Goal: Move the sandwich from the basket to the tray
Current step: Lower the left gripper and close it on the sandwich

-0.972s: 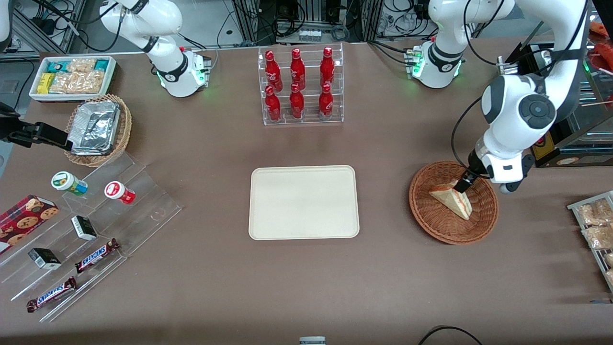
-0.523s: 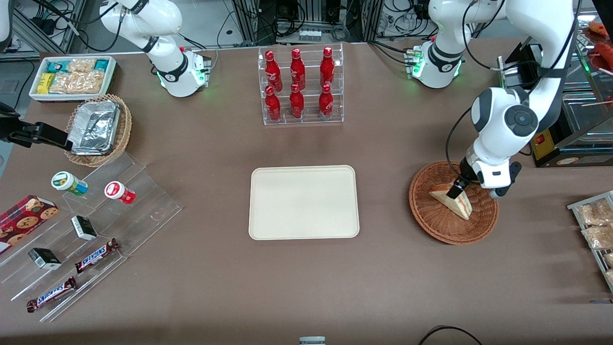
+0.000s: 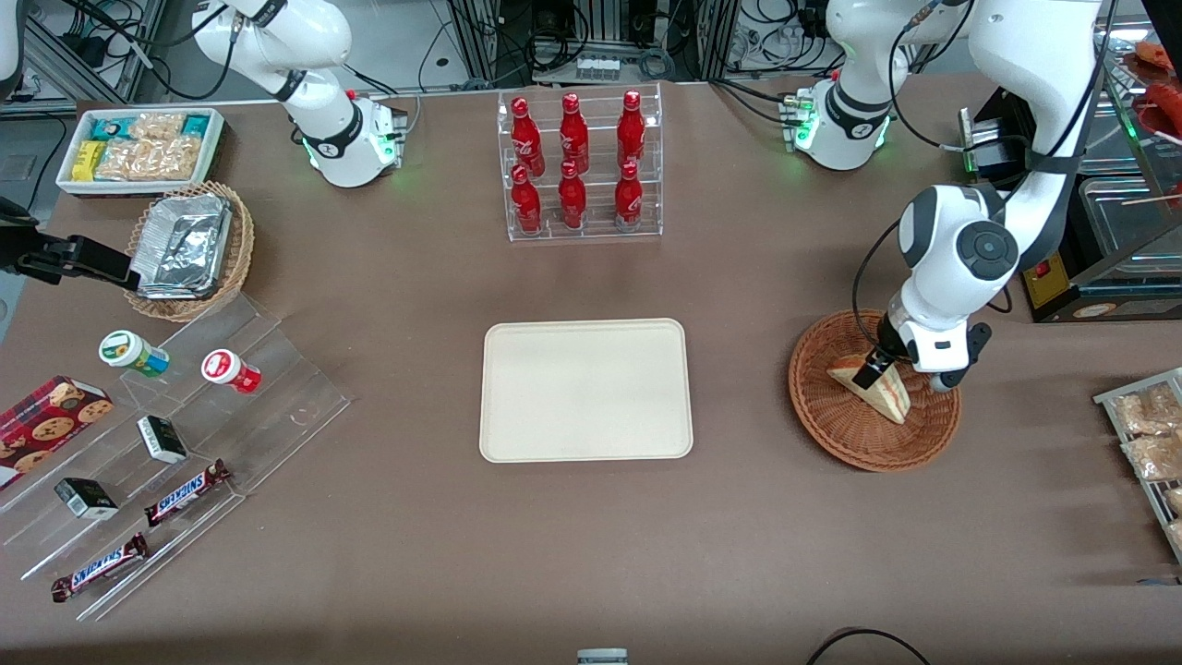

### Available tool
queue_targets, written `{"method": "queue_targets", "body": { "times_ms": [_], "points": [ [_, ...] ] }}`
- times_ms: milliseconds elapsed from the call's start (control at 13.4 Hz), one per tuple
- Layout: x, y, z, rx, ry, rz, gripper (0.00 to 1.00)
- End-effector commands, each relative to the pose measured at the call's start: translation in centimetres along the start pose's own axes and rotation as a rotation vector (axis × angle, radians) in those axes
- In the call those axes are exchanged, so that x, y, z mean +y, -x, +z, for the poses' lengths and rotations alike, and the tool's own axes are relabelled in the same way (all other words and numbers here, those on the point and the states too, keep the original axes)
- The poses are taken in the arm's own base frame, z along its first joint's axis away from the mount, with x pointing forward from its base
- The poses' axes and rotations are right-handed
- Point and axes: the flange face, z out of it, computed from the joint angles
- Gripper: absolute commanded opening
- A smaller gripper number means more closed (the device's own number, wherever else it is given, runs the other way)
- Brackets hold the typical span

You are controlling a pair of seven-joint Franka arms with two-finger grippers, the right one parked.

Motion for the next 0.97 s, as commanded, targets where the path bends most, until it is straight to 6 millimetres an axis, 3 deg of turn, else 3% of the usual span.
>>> {"method": "queue_targets", "body": {
  "times_ms": [0,75,150,224,299,449,673,748,897],
  "points": [
    [0.1,-0.1,0.4,0.015,0.004,0.0,0.88],
    [0.1,-0.2,0.5,0.013,0.002,-0.002,0.58],
    [0.1,-0.3,0.8,0.011,-0.001,-0.005,0.36],
    [0.1,-0.4,0.7,0.012,0.0,-0.005,0.21],
    [0.2,-0.5,0.6,0.015,0.002,-0.008,0.14],
    [0.6,-0.8,-0.4,0.026,0.017,-0.009,0.09],
    [1.3,-1.0,-4.8,0.049,0.016,0.003,0.09],
    [2.0,-0.9,-6.3,0.032,-0.021,0.011,0.09],
    [5.3,1.1,-10.2,0.013,-0.053,0.068,0.09]
  ]
}}
